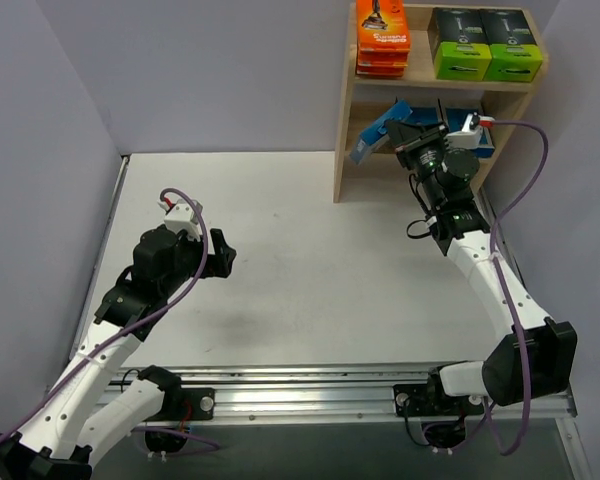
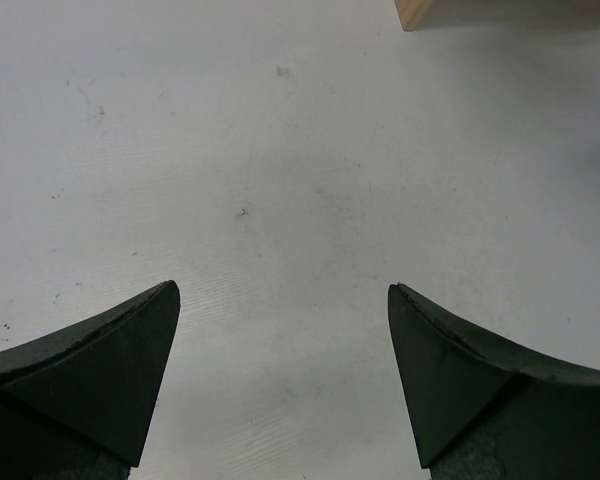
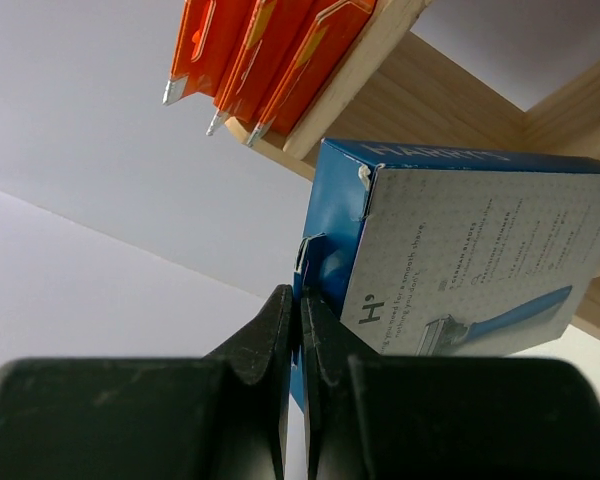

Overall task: Place and organize the shaving razors onto the shelf
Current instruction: Place the shaving razor onto shelf

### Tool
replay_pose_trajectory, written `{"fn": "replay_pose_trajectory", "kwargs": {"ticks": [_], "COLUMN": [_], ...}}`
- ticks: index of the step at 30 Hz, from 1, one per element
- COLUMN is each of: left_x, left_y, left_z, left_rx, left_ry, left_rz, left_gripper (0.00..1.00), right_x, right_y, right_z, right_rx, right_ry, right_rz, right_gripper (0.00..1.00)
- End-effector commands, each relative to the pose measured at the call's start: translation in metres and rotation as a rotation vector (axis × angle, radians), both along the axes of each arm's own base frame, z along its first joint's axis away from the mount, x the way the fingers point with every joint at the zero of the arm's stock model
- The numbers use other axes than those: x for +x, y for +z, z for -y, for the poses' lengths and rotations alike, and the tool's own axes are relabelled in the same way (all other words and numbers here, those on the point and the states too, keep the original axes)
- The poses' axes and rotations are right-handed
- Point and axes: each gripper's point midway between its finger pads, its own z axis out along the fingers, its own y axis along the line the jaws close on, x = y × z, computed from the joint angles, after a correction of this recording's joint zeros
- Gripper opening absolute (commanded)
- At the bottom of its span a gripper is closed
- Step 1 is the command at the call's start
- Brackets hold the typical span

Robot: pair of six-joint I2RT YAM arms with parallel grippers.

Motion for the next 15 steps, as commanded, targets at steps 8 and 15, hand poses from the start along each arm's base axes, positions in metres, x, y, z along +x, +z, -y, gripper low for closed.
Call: {"fn": "replay_pose_trajectory", "kwargs": {"ticks": [8,15], "left_x": [0.002,0.002], "left_y": [0.007,0.006], "left_z": [0.006,0.007], "left_rx": [-0.016,-0.015], "left_ry": [-0.017,-0.020], "left_rz": [0.021,0.018], "left_gripper": [0.94,0.94], "right_x": [-0.005,0.006], "right_y": [0.067,0.064], "right_z": [0.001,0.006], "right_rx": [0.076,0.091], "right_ry": [0.057,0.068], "right_rz": [0.247,0.259], "right_gripper": [0.00,0.00]}}
